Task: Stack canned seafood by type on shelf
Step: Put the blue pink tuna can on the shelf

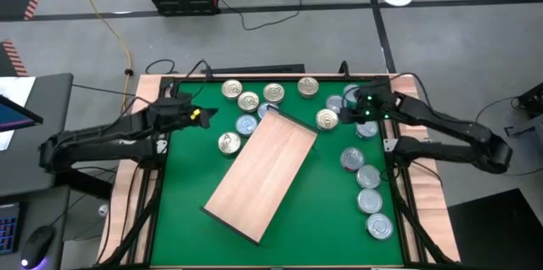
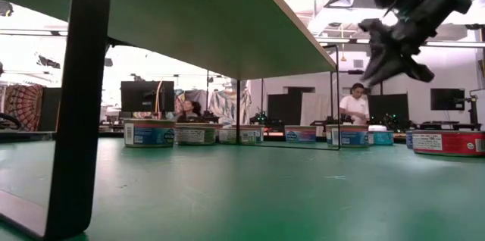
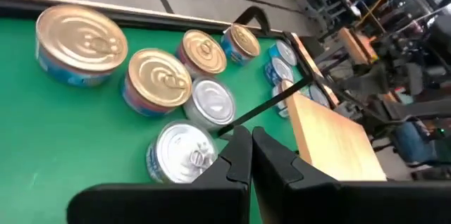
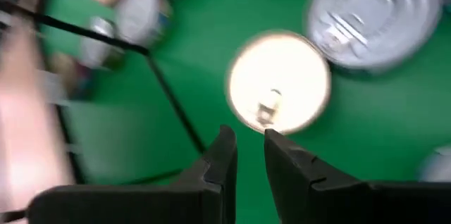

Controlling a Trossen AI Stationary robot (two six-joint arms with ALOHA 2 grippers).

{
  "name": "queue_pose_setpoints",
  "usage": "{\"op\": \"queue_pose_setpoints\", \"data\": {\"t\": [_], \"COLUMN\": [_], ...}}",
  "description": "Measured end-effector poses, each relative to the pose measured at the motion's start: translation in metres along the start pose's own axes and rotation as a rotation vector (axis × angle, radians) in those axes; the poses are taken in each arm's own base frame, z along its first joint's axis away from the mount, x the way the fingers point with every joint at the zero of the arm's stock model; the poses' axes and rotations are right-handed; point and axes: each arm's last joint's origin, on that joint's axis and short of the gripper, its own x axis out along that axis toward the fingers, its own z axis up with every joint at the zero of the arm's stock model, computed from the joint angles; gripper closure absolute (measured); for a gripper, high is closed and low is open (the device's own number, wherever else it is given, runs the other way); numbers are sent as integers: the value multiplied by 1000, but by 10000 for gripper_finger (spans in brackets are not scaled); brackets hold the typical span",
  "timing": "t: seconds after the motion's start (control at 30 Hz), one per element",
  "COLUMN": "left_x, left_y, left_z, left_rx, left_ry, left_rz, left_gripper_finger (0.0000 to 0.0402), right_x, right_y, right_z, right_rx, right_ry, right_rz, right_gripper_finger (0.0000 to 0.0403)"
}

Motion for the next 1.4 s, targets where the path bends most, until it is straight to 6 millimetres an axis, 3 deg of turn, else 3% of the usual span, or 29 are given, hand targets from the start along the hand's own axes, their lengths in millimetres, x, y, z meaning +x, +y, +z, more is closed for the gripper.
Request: {"op": "queue_pose_setpoints", "data": {"t": [0.2,0.5,0.63,0.87,1.2,1.4], "left_x": [10,17,18,18,18,18], "left_y": [-4,-8,-6,-6,-6,-6], "left_z": [15,32,34,34,34,33], "left_rx": [33,61,56,65,64,64], "left_ry": [-25,-37,-41,-42,-44,-43], "left_rz": [46,43,54,55,58,58], "left_gripper_finger": [401,401,401,401,401,401], "right_x": [19,45,56,75,91,81], "right_y": [-10,-23,-28,-35,-32,-33], "right_z": [1,14,21,20,19,20], "right_rx": [-55,-14,3,-5,-78,-71], "right_ry": [102,137,145,214,245,225], "right_rz": [-112,-186,-161,-197,-189,-179], "right_gripper_finger": [289,188,178,237,385,392]}}
